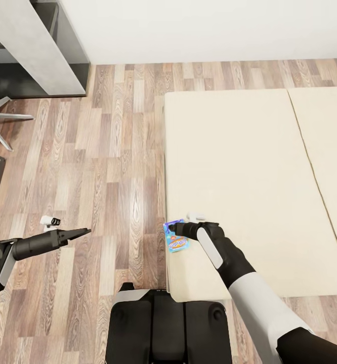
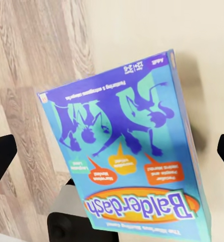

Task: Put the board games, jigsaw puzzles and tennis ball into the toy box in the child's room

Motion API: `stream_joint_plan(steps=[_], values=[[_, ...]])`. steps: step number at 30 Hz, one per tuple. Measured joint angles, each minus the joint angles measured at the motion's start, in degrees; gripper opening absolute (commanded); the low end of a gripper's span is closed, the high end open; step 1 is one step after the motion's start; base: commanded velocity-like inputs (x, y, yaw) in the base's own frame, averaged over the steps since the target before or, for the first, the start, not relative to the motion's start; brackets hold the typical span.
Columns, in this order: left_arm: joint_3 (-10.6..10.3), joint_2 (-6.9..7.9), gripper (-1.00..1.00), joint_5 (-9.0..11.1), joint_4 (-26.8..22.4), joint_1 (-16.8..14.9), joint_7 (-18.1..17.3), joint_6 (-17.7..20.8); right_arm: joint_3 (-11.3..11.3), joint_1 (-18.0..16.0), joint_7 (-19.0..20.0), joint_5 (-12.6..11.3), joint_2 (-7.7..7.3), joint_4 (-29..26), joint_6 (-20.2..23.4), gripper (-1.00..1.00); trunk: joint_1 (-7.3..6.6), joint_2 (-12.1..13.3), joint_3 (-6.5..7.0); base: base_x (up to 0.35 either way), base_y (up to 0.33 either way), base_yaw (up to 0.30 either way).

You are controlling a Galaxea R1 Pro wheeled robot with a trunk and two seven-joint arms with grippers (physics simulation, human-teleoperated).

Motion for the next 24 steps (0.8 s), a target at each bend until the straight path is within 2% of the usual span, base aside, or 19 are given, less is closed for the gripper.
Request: stream_joint_plan(steps=[8,15,24], values=[[-0.01,0.0,1.0,-0.05,0.05,0.02,0.0,-0.03,-0.08,0.91,-0.05,-0.04,-0.09,-3.47,0.64,1.0,0.0,0.0,0.0,0.0,0.0,0.0],[-0.01,0.03,1.0,-0.1,0.26,0.06,0.0,-0.21,-0.34,6.64,-0.18,0.09,-0.46,-13.47,2.36,1.0,-0.01,0.0,0.42,0.0,0.0,0.0],[-0.01,0.0,1.0,-0.24,0.57,0.1,0.0,-0.44,-0.38,10.43,-0.3,0.23,-0.95,-18.48,3.88,1.0,-0.01,0.0,1.25,0.0,0.0,0.0]])
